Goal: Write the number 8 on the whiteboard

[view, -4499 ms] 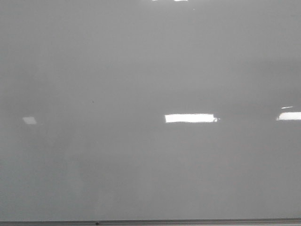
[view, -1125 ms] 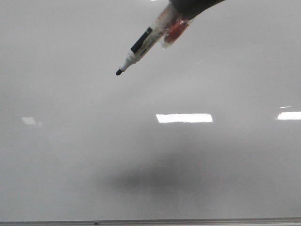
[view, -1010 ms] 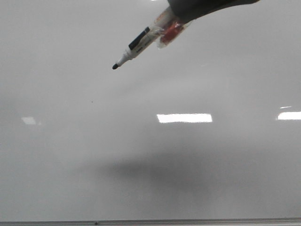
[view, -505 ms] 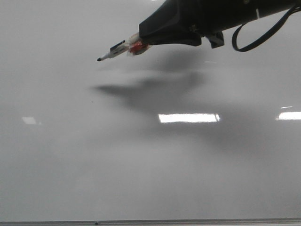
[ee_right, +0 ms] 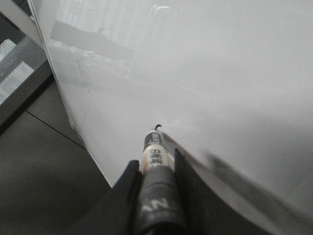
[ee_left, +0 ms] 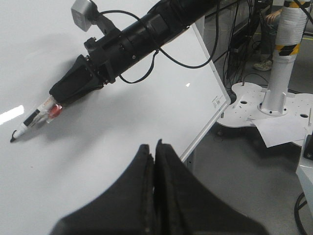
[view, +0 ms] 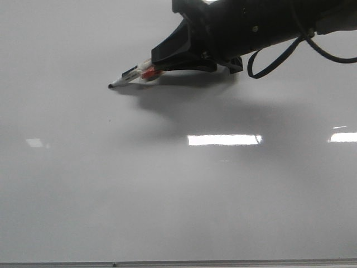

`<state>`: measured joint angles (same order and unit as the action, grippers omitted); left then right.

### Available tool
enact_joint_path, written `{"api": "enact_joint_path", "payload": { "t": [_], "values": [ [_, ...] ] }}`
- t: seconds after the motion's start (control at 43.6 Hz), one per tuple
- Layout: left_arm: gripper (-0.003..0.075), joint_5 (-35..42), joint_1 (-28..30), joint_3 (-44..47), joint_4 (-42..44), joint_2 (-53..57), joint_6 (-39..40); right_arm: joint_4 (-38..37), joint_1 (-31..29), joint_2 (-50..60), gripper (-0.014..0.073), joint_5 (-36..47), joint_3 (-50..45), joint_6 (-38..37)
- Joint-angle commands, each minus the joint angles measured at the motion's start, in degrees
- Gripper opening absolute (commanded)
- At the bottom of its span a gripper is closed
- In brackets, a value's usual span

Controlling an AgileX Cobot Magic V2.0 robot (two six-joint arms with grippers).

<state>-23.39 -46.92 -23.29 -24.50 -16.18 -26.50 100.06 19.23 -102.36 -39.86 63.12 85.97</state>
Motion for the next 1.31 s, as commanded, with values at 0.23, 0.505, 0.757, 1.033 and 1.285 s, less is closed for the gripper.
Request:
{"api": "enact_joint_path", "payload": {
  "t": [0.23,0.505,0.757,1.033,1.285],
  "values": [
    [-0.0021,5.18,0.03,-1.43,-1.35,-0.42,0.57,-2.11,-0.16,2.44,-0.0067,2.17,0.36,0.76],
    [-0.0021,5.18,0.03,-1.43,-1.35,-0.42,0.57,-2.77,-3.79,4.12,-0.0067,0.89,-3.75,1.32],
    [-0.0021,5.18,0.03,-1.43,-1.35,-0.42,0.57,-4.81,-4.93,4.56,-0.0067,0.32,-8.31,1.91],
    [-0.0021,5.18,0.03,-1.43,-1.35,-0.42,0.57,0.1,-0.5,1.4,-0.0067,0.35,-8.57,4.85],
    [-0.0021,5.18,0.03,-1.43,-1.35,-0.42,0.57,6.3,3.15,-0.48,-0.0067,0.23,-5.46,6.83]
  ]
}}
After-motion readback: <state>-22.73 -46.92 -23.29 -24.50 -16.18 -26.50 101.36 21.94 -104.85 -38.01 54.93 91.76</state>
